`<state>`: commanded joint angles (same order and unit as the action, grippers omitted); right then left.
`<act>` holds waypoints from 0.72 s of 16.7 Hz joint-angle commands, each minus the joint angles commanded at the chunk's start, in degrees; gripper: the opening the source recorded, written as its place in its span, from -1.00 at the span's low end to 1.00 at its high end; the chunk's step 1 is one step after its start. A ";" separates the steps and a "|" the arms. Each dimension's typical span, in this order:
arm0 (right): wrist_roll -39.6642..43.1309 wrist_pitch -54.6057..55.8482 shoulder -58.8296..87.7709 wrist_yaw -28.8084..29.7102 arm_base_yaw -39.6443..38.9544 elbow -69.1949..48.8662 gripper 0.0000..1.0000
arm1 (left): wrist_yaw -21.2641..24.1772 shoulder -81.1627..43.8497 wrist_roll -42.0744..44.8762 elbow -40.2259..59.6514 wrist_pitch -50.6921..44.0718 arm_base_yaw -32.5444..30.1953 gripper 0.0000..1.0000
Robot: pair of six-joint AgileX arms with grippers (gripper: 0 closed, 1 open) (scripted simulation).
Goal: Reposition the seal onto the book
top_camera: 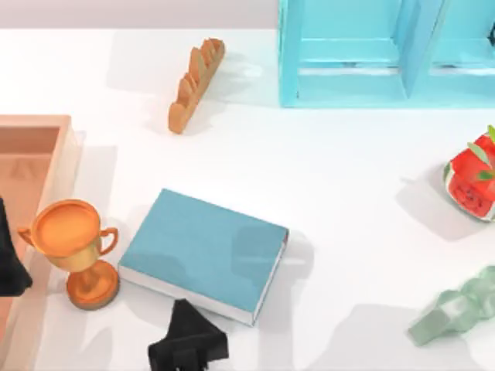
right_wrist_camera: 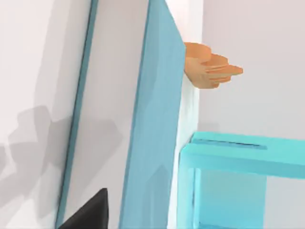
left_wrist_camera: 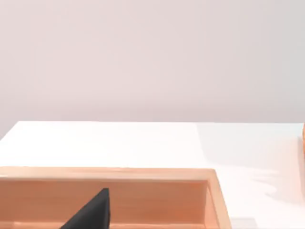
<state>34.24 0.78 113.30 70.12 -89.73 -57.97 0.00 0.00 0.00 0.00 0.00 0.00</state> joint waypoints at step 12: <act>-5.68 -1.23 -10.46 -7.79 9.14 7.52 1.00 | 0.00 0.00 0.00 0.00 0.00 0.00 1.00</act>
<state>28.56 -0.45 102.85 62.32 -80.59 -50.45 0.00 0.00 0.00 0.00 0.00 0.00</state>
